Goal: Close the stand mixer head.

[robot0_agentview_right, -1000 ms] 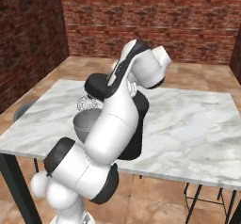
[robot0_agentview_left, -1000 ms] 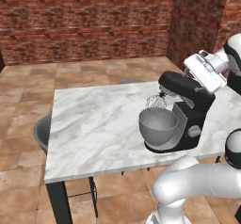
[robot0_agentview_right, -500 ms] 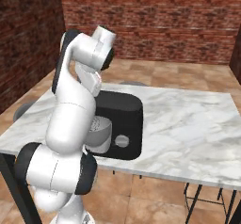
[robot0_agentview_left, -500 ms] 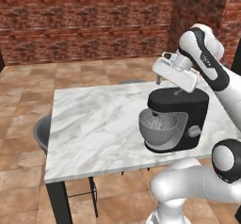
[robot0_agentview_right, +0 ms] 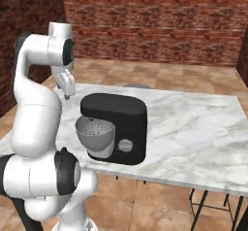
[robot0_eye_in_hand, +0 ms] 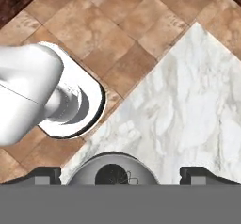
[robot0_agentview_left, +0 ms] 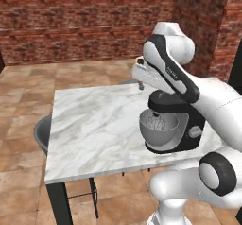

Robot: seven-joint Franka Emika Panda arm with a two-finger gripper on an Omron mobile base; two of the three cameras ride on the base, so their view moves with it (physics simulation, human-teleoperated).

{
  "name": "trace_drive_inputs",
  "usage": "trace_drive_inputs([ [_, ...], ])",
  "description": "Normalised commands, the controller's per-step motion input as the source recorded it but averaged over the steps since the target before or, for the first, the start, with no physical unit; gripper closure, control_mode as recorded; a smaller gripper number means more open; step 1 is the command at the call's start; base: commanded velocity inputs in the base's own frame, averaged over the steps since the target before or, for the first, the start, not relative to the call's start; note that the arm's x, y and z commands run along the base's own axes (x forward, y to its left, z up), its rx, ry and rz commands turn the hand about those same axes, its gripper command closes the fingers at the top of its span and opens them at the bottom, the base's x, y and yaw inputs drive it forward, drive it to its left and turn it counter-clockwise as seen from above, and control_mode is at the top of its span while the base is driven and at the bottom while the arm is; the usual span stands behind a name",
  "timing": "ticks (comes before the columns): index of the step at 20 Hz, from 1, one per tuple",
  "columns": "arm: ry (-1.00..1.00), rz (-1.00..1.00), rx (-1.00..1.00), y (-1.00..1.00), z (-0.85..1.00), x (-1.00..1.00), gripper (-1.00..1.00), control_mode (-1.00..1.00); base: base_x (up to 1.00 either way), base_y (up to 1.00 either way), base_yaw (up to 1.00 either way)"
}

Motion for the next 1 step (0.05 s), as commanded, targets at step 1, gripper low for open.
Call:
trace_drive_inputs([
  [1,0.00,0.00,0.00,0.00,0.00,0.00,-1.00,-1.00,0.00,0.00,0.00],
])
